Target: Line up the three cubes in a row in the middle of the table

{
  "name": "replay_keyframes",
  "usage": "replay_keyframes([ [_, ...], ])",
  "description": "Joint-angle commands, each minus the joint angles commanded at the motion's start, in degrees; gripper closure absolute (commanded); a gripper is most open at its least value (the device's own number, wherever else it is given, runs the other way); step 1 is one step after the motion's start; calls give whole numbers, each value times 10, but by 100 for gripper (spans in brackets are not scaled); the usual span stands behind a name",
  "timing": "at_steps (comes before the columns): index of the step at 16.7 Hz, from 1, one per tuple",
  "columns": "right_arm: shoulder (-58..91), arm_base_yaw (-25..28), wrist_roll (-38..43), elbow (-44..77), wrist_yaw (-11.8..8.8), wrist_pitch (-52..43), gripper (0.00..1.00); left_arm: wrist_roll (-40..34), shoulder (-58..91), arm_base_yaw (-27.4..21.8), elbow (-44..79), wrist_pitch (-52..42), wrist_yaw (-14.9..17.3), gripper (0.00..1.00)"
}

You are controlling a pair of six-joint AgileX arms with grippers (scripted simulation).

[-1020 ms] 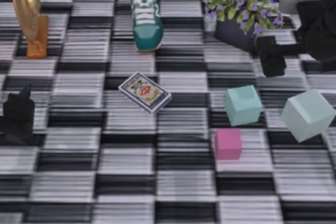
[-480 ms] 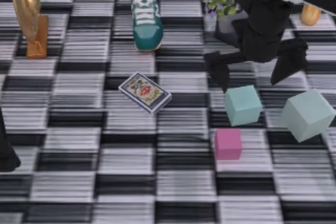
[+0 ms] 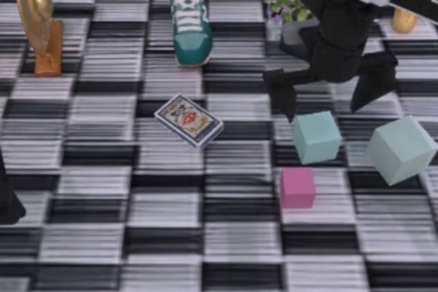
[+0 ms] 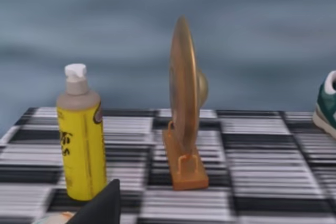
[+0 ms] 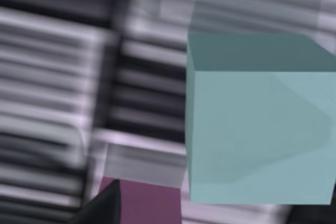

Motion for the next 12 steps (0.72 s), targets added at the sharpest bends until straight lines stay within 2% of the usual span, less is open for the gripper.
replay_keyframes([
  [8, 44, 3, 1, -106, 1, 153, 0, 0, 0, 0, 0, 0, 0, 0],
  [12, 51, 3, 2, -120, 1, 172, 0, 0, 0, 0, 0, 0, 0, 0],
])
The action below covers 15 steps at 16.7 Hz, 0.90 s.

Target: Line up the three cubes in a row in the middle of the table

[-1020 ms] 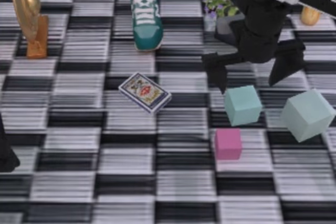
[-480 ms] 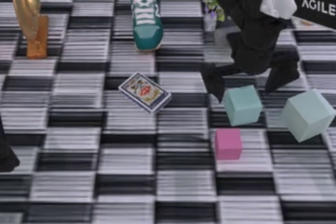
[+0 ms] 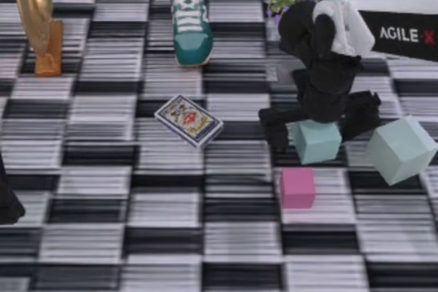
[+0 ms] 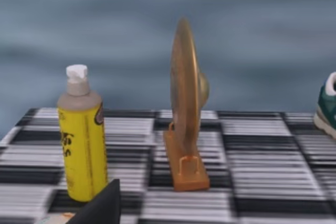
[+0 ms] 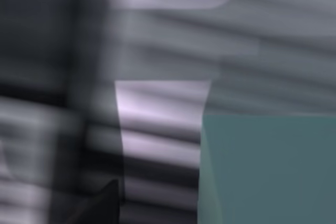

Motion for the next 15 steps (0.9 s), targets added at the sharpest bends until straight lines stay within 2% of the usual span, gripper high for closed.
replay_keyframes([
  [2, 0, 0, 0, 0, 0, 0, 0, 0, 0, 0, 0, 0, 0, 0],
  [15, 0, 0, 0, 0, 0, 0, 98, 0, 0, 0, 0, 0, 0, 0],
])
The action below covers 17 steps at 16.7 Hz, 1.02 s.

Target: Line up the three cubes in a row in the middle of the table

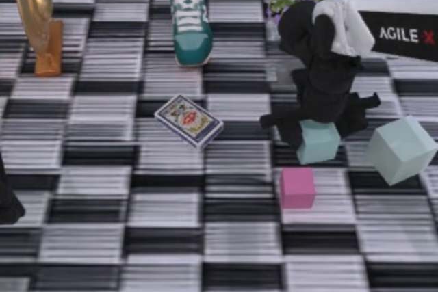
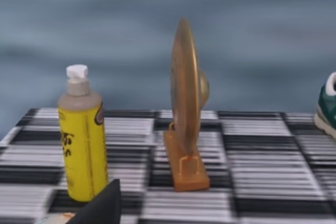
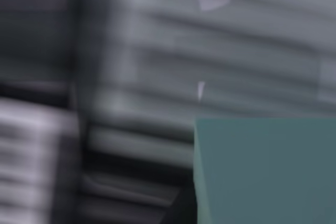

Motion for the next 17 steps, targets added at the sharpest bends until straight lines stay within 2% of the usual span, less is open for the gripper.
replay_keyframes([
  [10, -12, -1, -1, 5, 3, -6, 100, 0, 0, 0, 0, 0, 0, 0],
  [17, -47, 3, -2, 87, 2, -127, 100, 0, 0, 0, 0, 0, 0, 0],
])
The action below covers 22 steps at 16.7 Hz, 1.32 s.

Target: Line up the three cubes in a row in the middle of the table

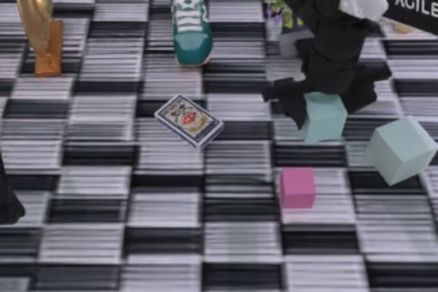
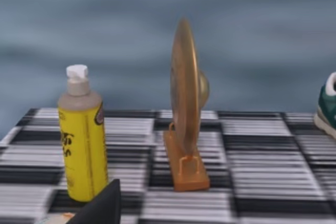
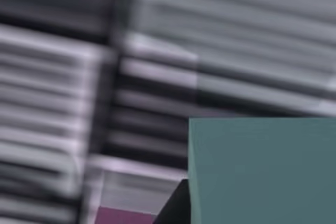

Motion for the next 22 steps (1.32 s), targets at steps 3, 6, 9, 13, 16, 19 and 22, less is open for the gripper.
replay_keyframes([
  [3, -6, 0, 0, 9, 0, -12, 100, 0, 0, 0, 0, 0, 0, 0],
  [6, -4, -2, 2, 8, 0, -11, 100, 0, 0, 0, 0, 0, 0, 0],
  [9, -11, 25, 41, 4, 1, -14, 100, 0, 0, 0, 0, 0, 0, 0],
  [13, -32, 91, 161, -14, 3, -22, 100, 0, 0, 0, 0, 0, 0, 0],
  [16, -51, 141, 251, -30, 3, -26, 100, 0, 0, 0, 0, 0, 0, 0],
  [19, -65, 169, 293, -39, 4, -27, 100, 0, 0, 0, 0, 0, 0, 0],
  [22, -65, 170, 294, -40, 4, -26, 100, 0, 0, 0, 0, 0, 0, 0],
])
